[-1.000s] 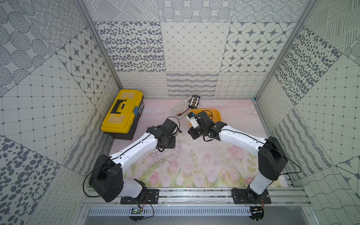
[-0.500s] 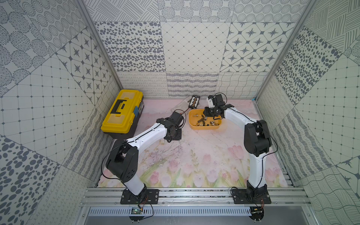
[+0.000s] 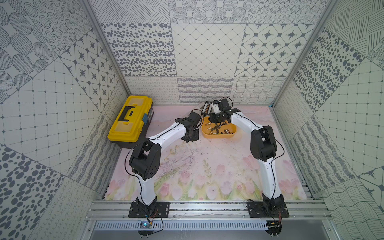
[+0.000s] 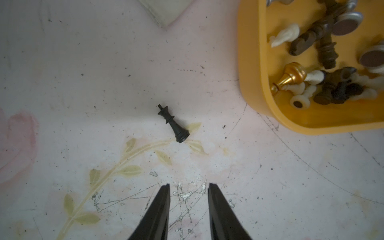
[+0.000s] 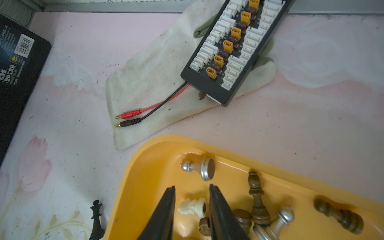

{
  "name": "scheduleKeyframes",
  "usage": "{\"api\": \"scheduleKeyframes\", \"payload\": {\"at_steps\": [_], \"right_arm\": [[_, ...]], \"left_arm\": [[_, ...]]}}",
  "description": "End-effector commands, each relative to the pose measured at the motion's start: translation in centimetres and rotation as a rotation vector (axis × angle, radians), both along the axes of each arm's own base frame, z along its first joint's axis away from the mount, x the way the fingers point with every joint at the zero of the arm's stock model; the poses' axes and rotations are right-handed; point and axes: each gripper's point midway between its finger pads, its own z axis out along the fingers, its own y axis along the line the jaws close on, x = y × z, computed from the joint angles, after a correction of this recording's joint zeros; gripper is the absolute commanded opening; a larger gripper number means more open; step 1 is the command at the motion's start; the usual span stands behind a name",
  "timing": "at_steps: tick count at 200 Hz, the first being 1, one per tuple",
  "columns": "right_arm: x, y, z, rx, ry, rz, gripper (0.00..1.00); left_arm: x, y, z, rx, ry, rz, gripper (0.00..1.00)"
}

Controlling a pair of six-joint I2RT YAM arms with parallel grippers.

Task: Put the chess pieces into the storage box
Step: Place the chess piece in the storage box.

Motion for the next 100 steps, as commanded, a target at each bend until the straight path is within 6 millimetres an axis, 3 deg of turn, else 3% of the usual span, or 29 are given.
{"api": "scheduleKeyframes", "payload": {"at_steps": [1,58,100], "right_arm": [[-0.2,1.2,1.2,0.026,-0.022,0.024,0.35],[-4.3,0.7,8.4,0.080,-0.141,0.010,0.39],[-6.7,-1.5,8.7,0.043,-0.172,-0.026,0.40]], "left_arm": [[0.5,0.3,0.1,0.005,-0.001,-0.004,0.37],[2.4,0.6,0.7,-0.047,-0.034,0.051,0.39],[4.3,0.5,-1.2,-0.058,0.019,0.085,0.39]]}}
